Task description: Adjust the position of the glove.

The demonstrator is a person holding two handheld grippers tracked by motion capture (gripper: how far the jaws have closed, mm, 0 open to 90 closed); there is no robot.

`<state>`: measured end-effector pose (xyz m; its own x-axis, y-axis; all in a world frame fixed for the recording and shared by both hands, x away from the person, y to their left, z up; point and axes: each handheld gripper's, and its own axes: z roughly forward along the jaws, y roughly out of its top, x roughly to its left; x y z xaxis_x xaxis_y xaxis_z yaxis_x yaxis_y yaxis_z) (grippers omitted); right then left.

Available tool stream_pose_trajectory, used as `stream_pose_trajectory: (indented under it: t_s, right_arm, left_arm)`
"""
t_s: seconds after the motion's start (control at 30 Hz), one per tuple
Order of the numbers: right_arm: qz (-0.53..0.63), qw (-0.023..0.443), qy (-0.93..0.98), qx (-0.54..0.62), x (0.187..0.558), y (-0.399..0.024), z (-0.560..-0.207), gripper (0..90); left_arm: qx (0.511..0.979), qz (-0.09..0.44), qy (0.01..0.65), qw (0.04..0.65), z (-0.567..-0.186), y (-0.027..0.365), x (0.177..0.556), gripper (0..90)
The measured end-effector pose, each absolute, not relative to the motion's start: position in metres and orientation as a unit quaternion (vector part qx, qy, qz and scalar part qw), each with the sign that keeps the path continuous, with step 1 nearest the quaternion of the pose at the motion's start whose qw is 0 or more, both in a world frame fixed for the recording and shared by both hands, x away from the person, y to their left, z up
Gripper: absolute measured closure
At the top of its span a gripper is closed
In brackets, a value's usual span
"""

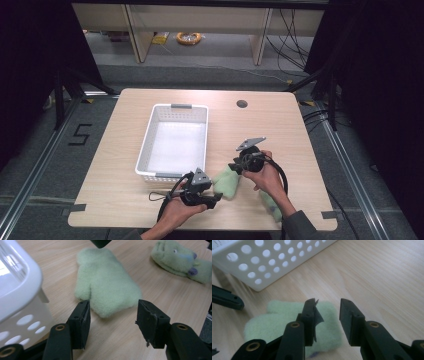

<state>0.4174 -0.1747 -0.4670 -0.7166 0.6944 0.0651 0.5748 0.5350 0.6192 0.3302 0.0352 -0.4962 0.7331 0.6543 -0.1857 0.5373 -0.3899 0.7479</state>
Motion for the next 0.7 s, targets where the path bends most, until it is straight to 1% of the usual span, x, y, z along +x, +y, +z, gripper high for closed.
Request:
stream_pose_trajectory:
  t_s: [0.1, 0.13, 0.17, 0.2, 0.23, 0.43, 0.47, 0.5, 0.57, 0.67, 0.7]
  right_arm:
    - [0.318, 0.096, 0.873, 0.356, 0.423, -0.175, -0.471, 67.2]
    - [0.309, 0.090, 0.875, 0.361, 0.423, -0.175, -0.471, 67.4]
    - [0.310, 0.093, 0.876, 0.357, 0.425, -0.175, -0.472, 67.6]
    - [0.307, 0.084, 0.874, 0.367, 0.424, -0.175, -0.473, 67.6]
    - [0.308, 0.085, 0.871, 0.374, 0.424, -0.174, -0.475, 67.6]
    - [0.299, 0.074, 0.873, 0.379, 0.427, -0.170, -0.483, 67.9]
    - [0.294, 0.072, 0.878, 0.371, 0.428, -0.171, -0.483, 67.9]
    - [0.284, 0.075, 0.875, 0.385, 0.428, -0.171, -0.484, 68.0]
    - [0.290, 0.064, 0.878, 0.376, 0.428, -0.171, -0.484, 69.4]
    - [0.288, 0.059, 0.878, 0.377, 0.428, -0.170, -0.486, 70.5]
    - [0.292, 0.056, 0.876, 0.379, 0.428, -0.171, -0.487, 71.4]
  left_arm:
    - [0.837, 0.067, 0.349, 0.416, -0.497, 0.033, 0.332, 45.5]
    - [0.837, 0.068, 0.351, 0.415, -0.498, 0.032, 0.333, 45.5]
    - [0.837, 0.065, 0.353, 0.413, -0.498, 0.031, 0.333, 45.5]
    - [0.833, 0.067, 0.356, 0.418, -0.499, 0.030, 0.334, 45.4]
    - [0.837, 0.070, 0.357, 0.409, -0.499, 0.030, 0.335, 45.4]
    - [0.837, 0.067, 0.366, 0.401, -0.505, 0.026, 0.338, 45.8]
    - [0.844, 0.071, 0.358, 0.393, -0.506, 0.026, 0.339, 46.6]
    - [0.840, 0.066, 0.364, 0.396, -0.507, 0.024, 0.338, 48.0]
    - [0.847, 0.065, 0.358, 0.388, -0.508, 0.024, 0.341, 50.5]
    - [0.845, 0.074, 0.360, 0.388, -0.509, 0.024, 0.342, 56.4]
    - [0.847, 0.084, 0.353, 0.389, -0.509, 0.024, 0.343, 59.8]
